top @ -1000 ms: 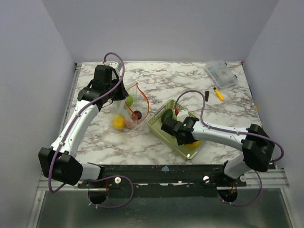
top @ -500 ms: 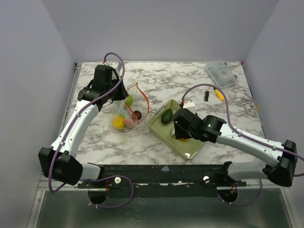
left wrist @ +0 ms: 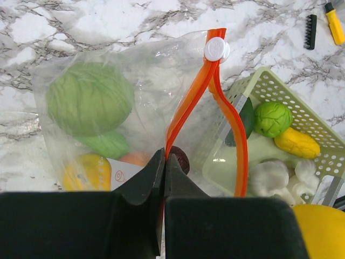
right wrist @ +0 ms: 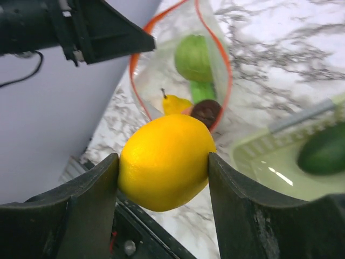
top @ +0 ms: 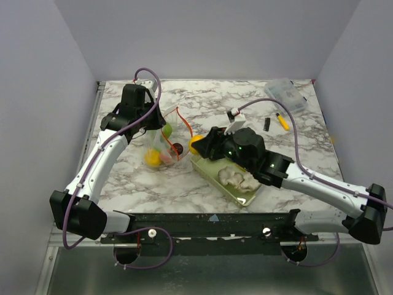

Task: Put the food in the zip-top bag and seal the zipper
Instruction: Place the fake fruit in the zipper food storage bag.

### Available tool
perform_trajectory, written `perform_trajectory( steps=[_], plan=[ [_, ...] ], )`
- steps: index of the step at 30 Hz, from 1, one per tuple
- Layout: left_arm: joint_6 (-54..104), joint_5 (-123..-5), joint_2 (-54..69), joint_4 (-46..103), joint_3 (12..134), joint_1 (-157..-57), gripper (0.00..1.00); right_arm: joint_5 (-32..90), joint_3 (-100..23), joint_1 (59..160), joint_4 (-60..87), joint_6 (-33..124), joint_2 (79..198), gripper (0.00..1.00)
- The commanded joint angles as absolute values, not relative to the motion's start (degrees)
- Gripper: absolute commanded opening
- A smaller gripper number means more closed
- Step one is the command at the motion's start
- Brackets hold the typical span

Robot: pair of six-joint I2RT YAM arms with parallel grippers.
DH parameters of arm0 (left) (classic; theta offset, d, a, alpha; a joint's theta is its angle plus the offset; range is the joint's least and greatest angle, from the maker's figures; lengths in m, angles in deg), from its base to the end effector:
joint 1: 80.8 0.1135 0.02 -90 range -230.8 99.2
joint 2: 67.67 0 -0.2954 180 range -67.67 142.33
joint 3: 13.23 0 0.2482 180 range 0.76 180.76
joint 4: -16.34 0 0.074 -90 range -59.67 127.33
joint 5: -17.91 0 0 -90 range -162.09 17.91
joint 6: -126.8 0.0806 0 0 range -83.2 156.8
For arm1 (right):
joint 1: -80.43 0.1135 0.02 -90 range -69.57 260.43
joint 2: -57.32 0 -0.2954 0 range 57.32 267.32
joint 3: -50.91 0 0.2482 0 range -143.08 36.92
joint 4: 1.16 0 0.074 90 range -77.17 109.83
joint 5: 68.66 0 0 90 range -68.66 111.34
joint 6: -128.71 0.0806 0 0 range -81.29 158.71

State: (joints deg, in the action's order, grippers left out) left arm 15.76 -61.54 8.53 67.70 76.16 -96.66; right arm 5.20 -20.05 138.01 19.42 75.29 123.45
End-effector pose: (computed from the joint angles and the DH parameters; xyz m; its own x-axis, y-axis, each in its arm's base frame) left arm 0.2958 -0.0994 0.3623 -0.7010 -0.1678 -0.6931 0.1666 0.9065 -0.3879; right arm 0.1763 0.2358 0.3634 -0.5146 0.2575 -0.8178 -0.4492 0.7315 0.5130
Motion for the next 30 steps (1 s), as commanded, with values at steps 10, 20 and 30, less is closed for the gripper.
perform_trajectory(
  steps=[10, 20, 30],
  plan=[
    [15.70, -61.52, 8.16, 67.38, 76.15, -96.45, 0.00, 32.84, -32.61, 127.50, 1.08, 89.72, 147.37, 0.01],
    [15.70, -61.67, 7.92, 67.35, 76.10, -96.45, 0.00, 39.61, -35.69, 126.82, -0.84, 91.26, 156.19, 0.71],
    [15.70, -61.63, 7.95, 67.34, 76.17, -96.40, 0.00, 39.76, -35.71, 126.85, 0.71, 88.78, 154.89, 0.86]
  ],
)
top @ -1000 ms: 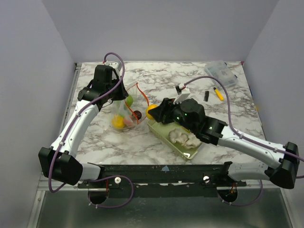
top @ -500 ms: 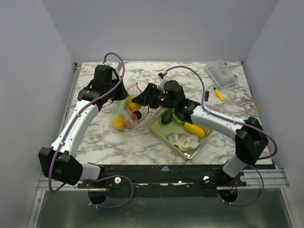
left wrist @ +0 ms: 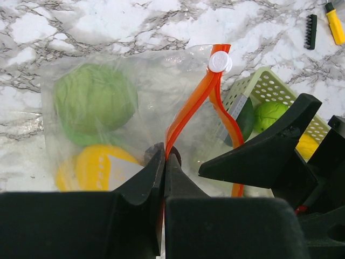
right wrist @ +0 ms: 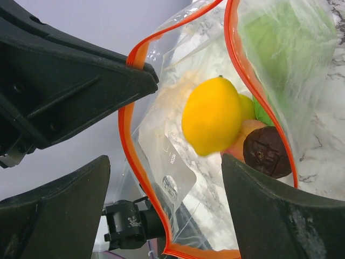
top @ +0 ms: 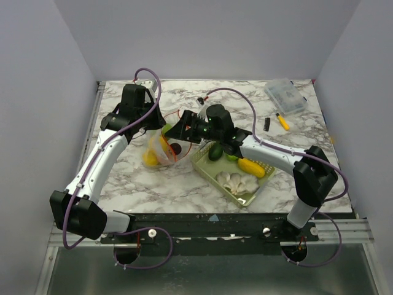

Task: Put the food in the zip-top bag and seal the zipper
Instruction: Place the fake fruit in the zipper food storage bag, then pick up the fake fruit from the bin.

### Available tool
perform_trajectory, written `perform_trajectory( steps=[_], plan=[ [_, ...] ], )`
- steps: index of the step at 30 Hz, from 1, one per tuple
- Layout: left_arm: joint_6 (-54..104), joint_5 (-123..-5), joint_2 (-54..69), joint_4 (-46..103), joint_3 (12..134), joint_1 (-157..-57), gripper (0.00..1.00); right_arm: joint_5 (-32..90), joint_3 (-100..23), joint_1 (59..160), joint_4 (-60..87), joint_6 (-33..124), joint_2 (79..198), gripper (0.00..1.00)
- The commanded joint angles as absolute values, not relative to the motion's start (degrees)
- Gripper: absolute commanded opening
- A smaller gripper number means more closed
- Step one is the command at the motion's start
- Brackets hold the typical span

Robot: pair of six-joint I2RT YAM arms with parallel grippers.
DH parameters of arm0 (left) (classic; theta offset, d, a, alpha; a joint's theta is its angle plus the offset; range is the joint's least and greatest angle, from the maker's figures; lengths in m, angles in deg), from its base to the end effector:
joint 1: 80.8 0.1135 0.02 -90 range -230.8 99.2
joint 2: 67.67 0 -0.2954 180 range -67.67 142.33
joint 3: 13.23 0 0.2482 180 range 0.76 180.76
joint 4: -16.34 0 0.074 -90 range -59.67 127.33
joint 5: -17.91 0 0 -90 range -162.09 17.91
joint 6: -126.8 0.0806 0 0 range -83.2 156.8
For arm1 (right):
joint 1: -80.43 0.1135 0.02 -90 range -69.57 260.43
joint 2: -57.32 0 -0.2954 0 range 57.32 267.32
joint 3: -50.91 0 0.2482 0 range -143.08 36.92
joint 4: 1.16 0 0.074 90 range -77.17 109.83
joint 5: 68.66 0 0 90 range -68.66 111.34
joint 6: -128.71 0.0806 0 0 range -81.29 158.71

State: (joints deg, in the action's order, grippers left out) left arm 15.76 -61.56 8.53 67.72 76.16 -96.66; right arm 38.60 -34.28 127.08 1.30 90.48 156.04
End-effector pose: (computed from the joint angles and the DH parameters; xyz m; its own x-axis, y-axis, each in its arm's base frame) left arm 0.2957 -0.0993 0.3623 -0.7012 -0.1677 -0.6930 0.1662 0.9067 -0.3876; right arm 0.2924 0.3445 0.3058 -0.8163 0.2281 -0.5307 -0.4023 0.4347 0.8057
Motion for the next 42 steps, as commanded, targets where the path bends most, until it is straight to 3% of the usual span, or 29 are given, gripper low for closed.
perform_trajectory(
  steps=[1, 11, 16, 26, 42],
  plan=[
    [15.70, -61.70, 7.94, 67.39, 76.08, -96.45, 0.00, 39.53, -35.47, 126.90, 1.04, 88.21, 154.24, 0.86],
    [15.70, -61.72, 8.18, 67.42, 76.16, -96.45, 0.00, 33.86, -32.50, 126.84, 8.72, 81.29, 145.40, 0.84],
    [15.70, -61.74, 8.21, 67.41, 76.17, -96.43, 0.00, 27.89, -29.97, 126.84, 14.50, 76.84, 139.04, 0.77],
    [15.70, -61.46, 8.54, 67.42, 76.17, -96.45, 0.00, 5.69, -20.67, 126.86, 26.62, 70.58, 127.95, 0.76],
    [15.61, -61.28, 8.97, 67.40, 76.17, -96.44, 0.00, -14.23, -17.30, 126.86, 40.42, 80.09, 134.75, 0.77]
  ],
)
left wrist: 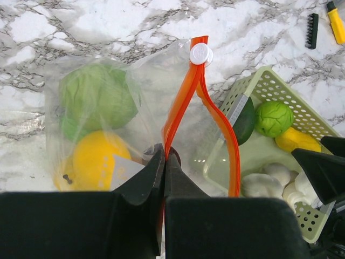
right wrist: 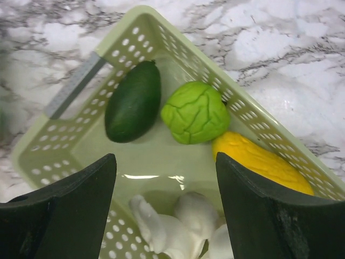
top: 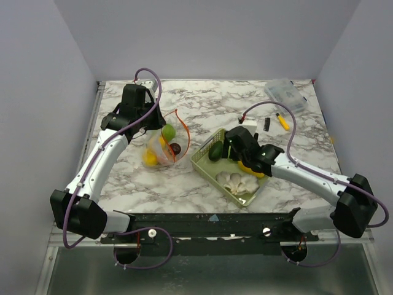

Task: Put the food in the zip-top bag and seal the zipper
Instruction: Pick up the fake fruit from the bin.

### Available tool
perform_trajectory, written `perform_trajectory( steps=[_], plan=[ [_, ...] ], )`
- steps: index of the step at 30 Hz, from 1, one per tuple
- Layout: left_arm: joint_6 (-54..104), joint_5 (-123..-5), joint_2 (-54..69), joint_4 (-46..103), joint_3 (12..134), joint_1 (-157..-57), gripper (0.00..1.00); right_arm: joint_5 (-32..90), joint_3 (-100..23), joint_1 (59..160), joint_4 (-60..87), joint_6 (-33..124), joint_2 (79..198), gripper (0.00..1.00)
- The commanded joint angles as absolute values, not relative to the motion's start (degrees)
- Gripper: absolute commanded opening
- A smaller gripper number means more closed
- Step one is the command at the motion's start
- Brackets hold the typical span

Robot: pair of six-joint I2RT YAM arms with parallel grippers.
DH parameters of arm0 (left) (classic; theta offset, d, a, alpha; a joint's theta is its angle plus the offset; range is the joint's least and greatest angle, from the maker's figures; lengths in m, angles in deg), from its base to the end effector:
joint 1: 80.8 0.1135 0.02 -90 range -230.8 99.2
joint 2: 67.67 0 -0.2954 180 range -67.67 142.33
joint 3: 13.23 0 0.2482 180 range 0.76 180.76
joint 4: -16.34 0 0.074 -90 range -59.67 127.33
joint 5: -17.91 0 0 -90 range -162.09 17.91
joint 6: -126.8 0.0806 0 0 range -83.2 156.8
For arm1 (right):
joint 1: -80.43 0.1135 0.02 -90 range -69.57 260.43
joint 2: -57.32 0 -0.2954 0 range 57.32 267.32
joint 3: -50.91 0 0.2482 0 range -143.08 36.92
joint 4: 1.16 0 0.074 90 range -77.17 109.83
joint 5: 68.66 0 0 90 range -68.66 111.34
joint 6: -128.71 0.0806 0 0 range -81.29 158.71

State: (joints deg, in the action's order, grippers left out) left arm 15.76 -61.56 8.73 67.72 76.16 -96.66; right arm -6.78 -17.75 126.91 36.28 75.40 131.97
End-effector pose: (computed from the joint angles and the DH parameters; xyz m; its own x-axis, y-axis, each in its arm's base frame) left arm 0.2966 -0.0996 0.3612 -0.7035 -0.1671 -0.6908 0.1649 0.9071 -0.3873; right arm 0.2300 0.1870 0.2727 -0.6209 0.1114 -0.7759 -0.0410 0.9839 0.1741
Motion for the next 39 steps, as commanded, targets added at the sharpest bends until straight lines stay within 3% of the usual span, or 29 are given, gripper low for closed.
perform_trajectory(
  steps=[1, 17, 32, 34, 39],
  plan=[
    [15.61, -61.20, 8.96, 67.41, 76.17, -96.45, 0.00, -14.89, -17.23, 126.84, 40.26, 80.94, 135.27, 0.77],
    [15.61, -61.19, 8.17, 67.33, 76.17, -96.40, 0.00, -22.00, -14.20, 125.66, 29.44, 89.83, 142.94, 0.76],
    [15.70, -61.21, 8.31, 67.39, 76.17, -96.45, 0.00, -19.07, -12.34, 124.62, 24.09, 88.02, 147.67, 0.73],
    [15.70, -61.20, 8.43, 67.38, 76.17, -96.45, 0.00, -19.35, -11.87, 124.59, 24.00, 87.85, 147.41, 0.70],
    [15.70, -61.19, 8.42, 67.42, 76.17, -96.45, 0.00, -19.09, -11.12, 124.55, 23.47, 86.42, 146.92, 0.46]
  ],
)
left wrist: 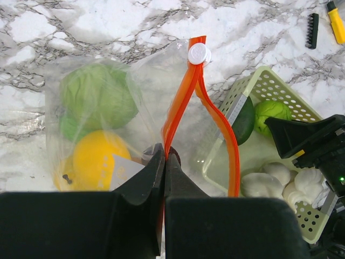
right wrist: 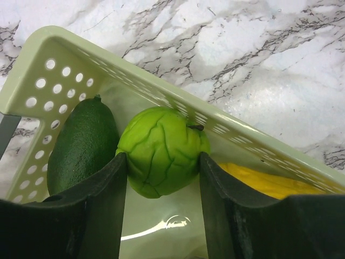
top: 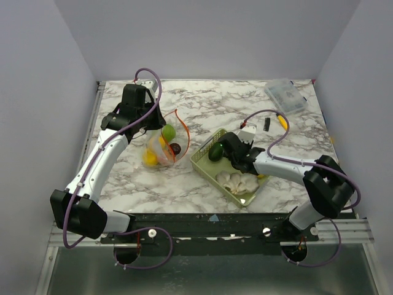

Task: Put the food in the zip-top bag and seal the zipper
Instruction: Pick up the fake fruit from the bin, then place the fake fruit in the zipper food storage bag.

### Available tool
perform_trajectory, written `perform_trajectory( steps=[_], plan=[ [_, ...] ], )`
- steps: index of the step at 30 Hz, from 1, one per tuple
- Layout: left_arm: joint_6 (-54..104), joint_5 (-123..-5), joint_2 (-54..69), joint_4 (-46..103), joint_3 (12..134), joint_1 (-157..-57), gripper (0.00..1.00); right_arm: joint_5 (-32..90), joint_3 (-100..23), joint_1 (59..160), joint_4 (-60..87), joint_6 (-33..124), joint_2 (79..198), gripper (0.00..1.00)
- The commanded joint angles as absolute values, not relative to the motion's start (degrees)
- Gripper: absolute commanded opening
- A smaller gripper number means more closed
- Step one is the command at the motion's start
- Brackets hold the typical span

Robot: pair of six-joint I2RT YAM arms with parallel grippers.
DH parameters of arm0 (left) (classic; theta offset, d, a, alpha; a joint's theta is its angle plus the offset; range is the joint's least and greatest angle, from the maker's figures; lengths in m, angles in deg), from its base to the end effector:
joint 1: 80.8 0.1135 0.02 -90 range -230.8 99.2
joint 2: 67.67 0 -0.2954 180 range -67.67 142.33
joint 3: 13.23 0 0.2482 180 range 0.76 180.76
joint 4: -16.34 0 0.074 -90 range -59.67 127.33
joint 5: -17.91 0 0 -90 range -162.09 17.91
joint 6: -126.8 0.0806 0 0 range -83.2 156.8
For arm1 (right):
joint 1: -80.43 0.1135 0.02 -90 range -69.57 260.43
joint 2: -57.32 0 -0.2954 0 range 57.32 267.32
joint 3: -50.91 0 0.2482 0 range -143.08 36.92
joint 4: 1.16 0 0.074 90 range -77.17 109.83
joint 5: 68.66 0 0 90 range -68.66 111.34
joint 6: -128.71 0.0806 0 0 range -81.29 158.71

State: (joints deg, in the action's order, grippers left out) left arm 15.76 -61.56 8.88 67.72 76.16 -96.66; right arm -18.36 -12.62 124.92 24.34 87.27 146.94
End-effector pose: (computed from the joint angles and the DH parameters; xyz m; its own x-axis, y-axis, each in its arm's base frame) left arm 0.2972 -0.0997 0.3605 -0.7052 -0.1666 -0.6891 0.1639 0.9074 -0.3871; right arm 0.2682 0.1913 0.1932 -0.5619 0.2565 -0.7864 0.2496 0.9590 0.1345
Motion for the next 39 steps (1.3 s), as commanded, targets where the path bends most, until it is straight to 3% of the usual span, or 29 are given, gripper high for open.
perform_trajectory(
  steps=[1, 11, 16, 21, 29, 39],
  plan=[
    [15.70, -61.19, 8.44, 67.42, 76.13, -96.45, 0.00, -19.01, -11.05, 124.55, 23.49, 86.18, 146.75, 0.45],
    [15.70, -61.15, 8.52, 67.41, 76.13, -96.44, 0.00, -15.90, -10.63, 124.63, 22.70, 82.51, 139.54, 0.20],
    [15.70, -61.19, 8.32, 67.37, 76.16, -96.46, 0.00, -13.80, -10.60, 124.60, 22.61, 81.07, 136.24, 0.13],
    [15.70, -61.09, 8.36, 67.41, 76.15, -96.45, 0.00, -6.14, -11.05, 124.61, 20.12, 77.99, 133.12, 0.09],
    [15.70, -61.09, 8.07, 67.40, 76.17, -96.44, 0.00, 26.24, -8.36, 124.56, -3.26, 70.58, 128.30, 0.07],
    [15.70, -61.09, 7.76, 67.42, 76.17, -96.45, 0.00, 38.79, -18.61, 124.72, -11.84, 72.56, 137.39, 0.08]
  ],
)
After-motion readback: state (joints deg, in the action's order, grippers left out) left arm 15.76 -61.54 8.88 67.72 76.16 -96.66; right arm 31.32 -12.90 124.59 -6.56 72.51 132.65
